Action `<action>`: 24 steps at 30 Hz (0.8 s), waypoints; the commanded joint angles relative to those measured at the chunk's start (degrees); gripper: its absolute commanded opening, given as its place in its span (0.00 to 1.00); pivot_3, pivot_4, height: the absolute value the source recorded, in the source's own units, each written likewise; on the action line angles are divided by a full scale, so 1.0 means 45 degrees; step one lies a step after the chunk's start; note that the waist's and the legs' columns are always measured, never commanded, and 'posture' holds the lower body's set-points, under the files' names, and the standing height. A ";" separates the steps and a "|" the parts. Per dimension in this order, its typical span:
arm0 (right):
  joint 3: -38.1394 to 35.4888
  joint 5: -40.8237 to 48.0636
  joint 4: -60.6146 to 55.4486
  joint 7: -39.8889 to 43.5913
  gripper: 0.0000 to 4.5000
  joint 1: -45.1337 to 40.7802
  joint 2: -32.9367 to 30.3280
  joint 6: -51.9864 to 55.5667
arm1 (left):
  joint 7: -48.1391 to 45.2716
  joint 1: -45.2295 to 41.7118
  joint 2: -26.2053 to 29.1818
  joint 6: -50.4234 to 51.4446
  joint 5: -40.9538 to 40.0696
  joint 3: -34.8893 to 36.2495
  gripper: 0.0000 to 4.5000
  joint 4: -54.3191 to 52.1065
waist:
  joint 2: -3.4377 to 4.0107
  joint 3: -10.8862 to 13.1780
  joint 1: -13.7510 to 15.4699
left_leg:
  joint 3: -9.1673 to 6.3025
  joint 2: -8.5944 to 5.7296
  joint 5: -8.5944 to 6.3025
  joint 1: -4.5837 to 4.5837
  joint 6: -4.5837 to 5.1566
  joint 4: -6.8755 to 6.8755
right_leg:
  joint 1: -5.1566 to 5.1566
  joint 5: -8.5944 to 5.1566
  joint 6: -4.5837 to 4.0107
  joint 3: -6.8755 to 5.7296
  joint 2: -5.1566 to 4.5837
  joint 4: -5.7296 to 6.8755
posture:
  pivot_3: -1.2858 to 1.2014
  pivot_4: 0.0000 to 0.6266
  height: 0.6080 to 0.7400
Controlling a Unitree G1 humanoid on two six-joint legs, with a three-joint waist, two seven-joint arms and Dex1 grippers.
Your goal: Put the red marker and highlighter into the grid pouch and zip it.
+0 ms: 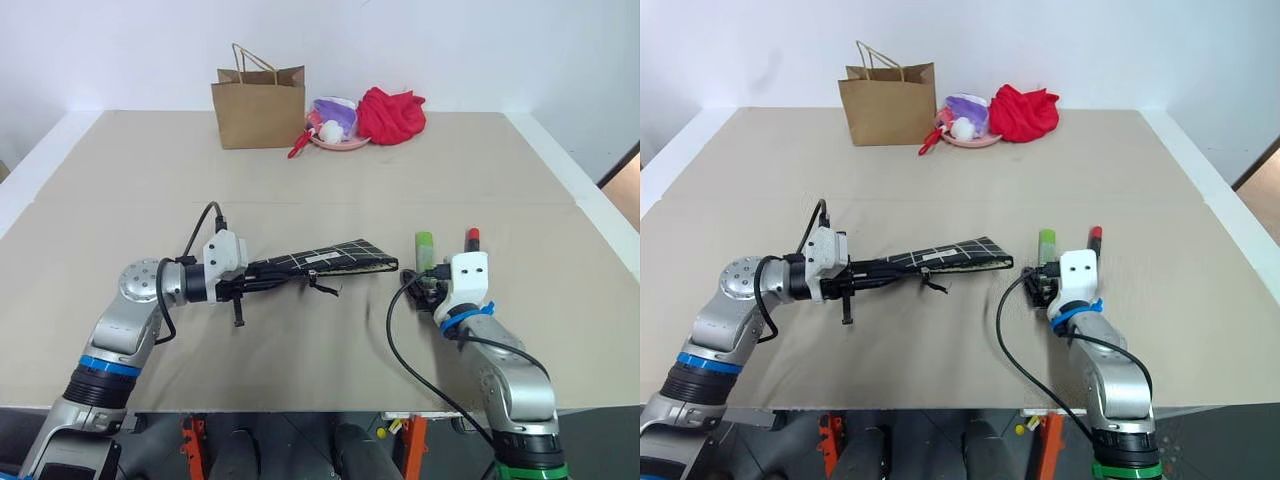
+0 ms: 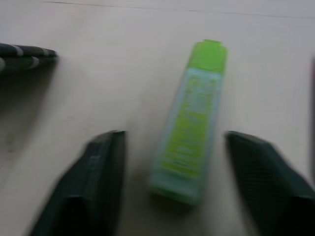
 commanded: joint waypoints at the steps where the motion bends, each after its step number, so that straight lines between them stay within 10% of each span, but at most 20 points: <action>1: -0.0106 -0.0462 0.0632 -0.0338 0.36 0.0215 -0.0011 0.0023 | -0.0005 -0.0320 -0.0042 -0.0046 -0.0166 0.0164 0.00 -0.0256 | -0.0003 -0.0002 0.0049 | 0.0000 0.0000 0.0000 0.0000 0.0000 0.0006 | 0.0005 0.0001 0.0001 0.0000 -0.0002 0.0000 | 0.52 0.24 1.00; 3: -0.0089 -0.0435 0.0712 -0.0365 0.23 0.0187 0.0035 0.0021 | -0.0021 -0.0385 -0.0077 -0.0053 -0.0159 0.0140 0.00 -0.0196 | -0.0011 -0.0007 0.0076 | 0.0000 -0.0001 0.0002 0.0007 -0.0003 0.0023 | 0.0021 0.0005 0.0004 0.0001 -0.0006 -0.0003 | 0.52 0.24 1.00; 10: -0.0726 0.0684 0.0405 0.1757 0.23 -0.0440 -0.1064 -0.1247 | -0.0145 -0.0507 -0.0123 -0.0129 -0.0135 0.0111 0.00 0.0052 | -0.0013 -0.0006 0.0124 | 0.0001 -0.0001 0.0018 0.0011 -0.0005 0.0027 | 0.0024 0.0007 -0.0033 0.0001 -0.0005 -0.0004 | 0.52 0.24 1.00; 17: -0.2511 0.2987 0.1810 0.7176 0.23 -0.2174 -0.4759 -0.2730 | -0.0464 -0.0622 -0.0130 -0.0127 -0.0166 0.0037 0.00 0.0295 | 0.0020 0.0016 0.0139 | 0.0005 -0.0001 0.0011 0.0004 0.0007 0.0003 | 0.0007 0.0012 0.0009 0.0000 -0.0002 -0.0005 | 0.52 0.24 1.00; 24: -0.2951 0.7624 0.0713 1.2910 0.23 -0.2121 -0.8461 0.0920 | -0.0761 -0.0657 -0.0187 -0.0079 -0.0210 -0.0051 0.00 0.0406 | 0.0023 0.0017 0.0178 | 0.0003 -0.0001 -0.0022 0.0001 0.0060 -0.0006 | 0.0014 -0.0031 0.0010 -0.0007 -0.0003 -0.0006 | 0.52 0.24 1.00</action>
